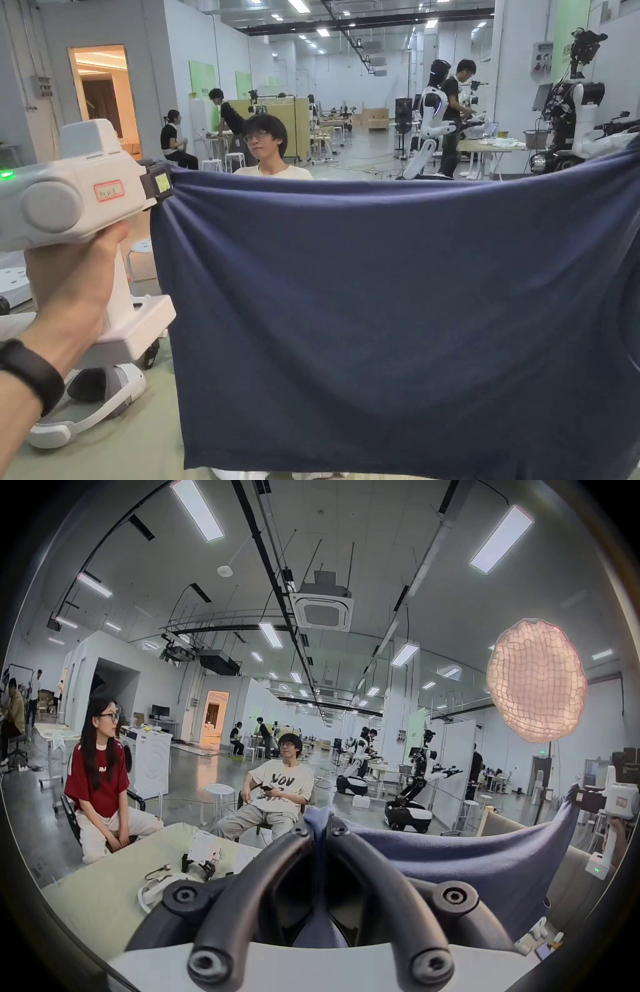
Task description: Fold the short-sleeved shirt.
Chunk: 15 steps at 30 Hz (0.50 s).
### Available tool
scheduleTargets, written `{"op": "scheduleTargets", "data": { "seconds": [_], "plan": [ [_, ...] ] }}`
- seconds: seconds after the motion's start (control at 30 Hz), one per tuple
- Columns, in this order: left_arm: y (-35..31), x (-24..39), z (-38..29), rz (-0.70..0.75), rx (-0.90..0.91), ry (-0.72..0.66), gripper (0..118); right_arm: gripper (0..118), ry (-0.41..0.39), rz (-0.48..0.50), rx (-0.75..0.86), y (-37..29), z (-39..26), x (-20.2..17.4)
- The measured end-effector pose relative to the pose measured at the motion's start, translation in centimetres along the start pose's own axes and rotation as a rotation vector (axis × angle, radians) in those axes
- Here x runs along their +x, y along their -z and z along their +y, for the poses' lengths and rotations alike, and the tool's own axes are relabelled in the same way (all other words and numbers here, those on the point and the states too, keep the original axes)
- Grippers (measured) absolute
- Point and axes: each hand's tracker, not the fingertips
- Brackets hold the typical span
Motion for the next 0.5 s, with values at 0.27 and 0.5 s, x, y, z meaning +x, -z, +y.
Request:
{"op": "scheduleTargets", "data": {
  "seconds": [0.27, 0.5],
  "plan": [
    [6.5, 0.8, -0.9, 0.041, -0.045, -0.003, 1, 3, -0.036, -0.078, -0.008, 4.6, 1.8, -1.7],
    [9.4, 1.0, -2.1, 0.047, -0.057, 0.006, 1, 3, -0.026, -0.09, -0.013, 7.0, 1.3, -1.7]
  ]
}}
